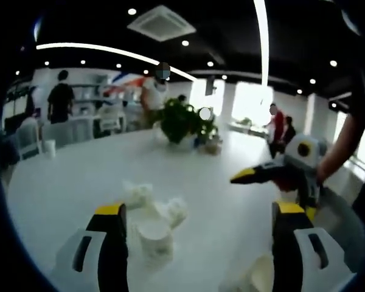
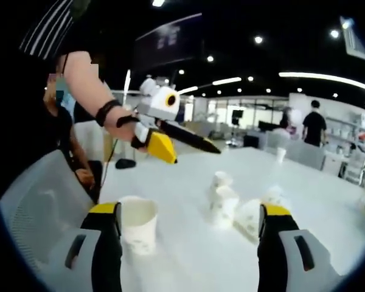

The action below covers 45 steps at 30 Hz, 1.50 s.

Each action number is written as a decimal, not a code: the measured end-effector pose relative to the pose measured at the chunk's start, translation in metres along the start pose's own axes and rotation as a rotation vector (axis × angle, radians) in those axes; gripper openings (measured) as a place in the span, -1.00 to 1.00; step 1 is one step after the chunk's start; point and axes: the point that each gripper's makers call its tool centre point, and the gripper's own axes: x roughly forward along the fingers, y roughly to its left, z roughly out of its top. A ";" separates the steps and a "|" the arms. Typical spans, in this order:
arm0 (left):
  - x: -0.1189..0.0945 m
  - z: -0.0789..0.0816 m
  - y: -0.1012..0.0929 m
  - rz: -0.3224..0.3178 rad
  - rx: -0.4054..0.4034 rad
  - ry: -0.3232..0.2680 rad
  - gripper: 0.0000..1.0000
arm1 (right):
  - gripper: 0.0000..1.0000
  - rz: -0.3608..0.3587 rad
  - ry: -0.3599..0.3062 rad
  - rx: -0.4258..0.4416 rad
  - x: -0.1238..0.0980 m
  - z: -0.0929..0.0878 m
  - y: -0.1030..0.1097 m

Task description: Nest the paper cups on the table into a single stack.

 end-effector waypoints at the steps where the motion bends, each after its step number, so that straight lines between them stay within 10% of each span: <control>1: 0.001 -0.002 0.001 0.002 0.000 0.004 0.96 | 0.83 0.000 0.002 0.005 0.000 0.000 -0.001; 45: 0.054 -0.072 0.048 0.056 0.059 0.088 0.61 | 0.75 -0.021 0.076 0.105 -0.014 -0.044 0.007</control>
